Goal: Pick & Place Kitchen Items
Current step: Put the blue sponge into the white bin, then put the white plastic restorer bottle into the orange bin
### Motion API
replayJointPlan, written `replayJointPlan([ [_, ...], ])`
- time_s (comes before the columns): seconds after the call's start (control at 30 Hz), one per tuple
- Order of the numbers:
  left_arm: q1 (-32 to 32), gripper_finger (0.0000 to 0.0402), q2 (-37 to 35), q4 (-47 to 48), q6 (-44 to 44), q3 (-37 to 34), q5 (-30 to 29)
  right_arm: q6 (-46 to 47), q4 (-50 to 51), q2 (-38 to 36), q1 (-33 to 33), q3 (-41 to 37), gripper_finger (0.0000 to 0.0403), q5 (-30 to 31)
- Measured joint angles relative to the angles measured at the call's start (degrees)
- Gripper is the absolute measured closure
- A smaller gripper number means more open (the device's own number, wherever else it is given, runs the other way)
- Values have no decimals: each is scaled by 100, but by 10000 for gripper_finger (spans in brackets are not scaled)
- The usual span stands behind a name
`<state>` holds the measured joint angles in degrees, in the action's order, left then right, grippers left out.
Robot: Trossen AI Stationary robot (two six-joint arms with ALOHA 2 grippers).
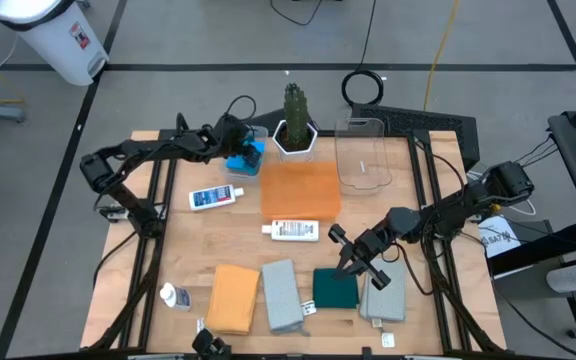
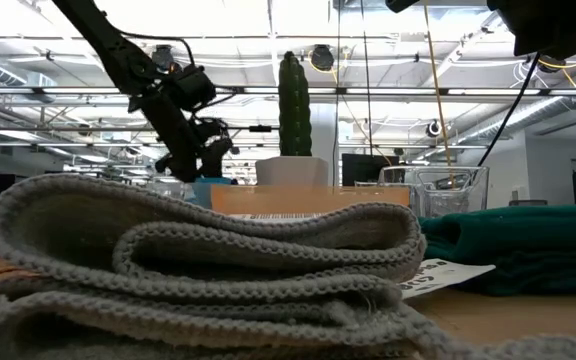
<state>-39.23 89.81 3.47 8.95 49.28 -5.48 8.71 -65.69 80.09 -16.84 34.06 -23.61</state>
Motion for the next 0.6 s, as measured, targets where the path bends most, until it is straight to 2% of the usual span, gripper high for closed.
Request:
replayJointPlan([
  [0.2, 61, 126, -806, 398, -147, 0, -35, 2, 0, 0, 0, 0, 403, -1],
  [0.5, 353, 126, -2116, 1923, -559, 0, -12, 2, 0, 1, 0, 0, 403, 0],
  [0.6, 439, 127, -2496, 2477, -603, 0, 228, 2, 0, 0, 0, 0, 403, 59],
])
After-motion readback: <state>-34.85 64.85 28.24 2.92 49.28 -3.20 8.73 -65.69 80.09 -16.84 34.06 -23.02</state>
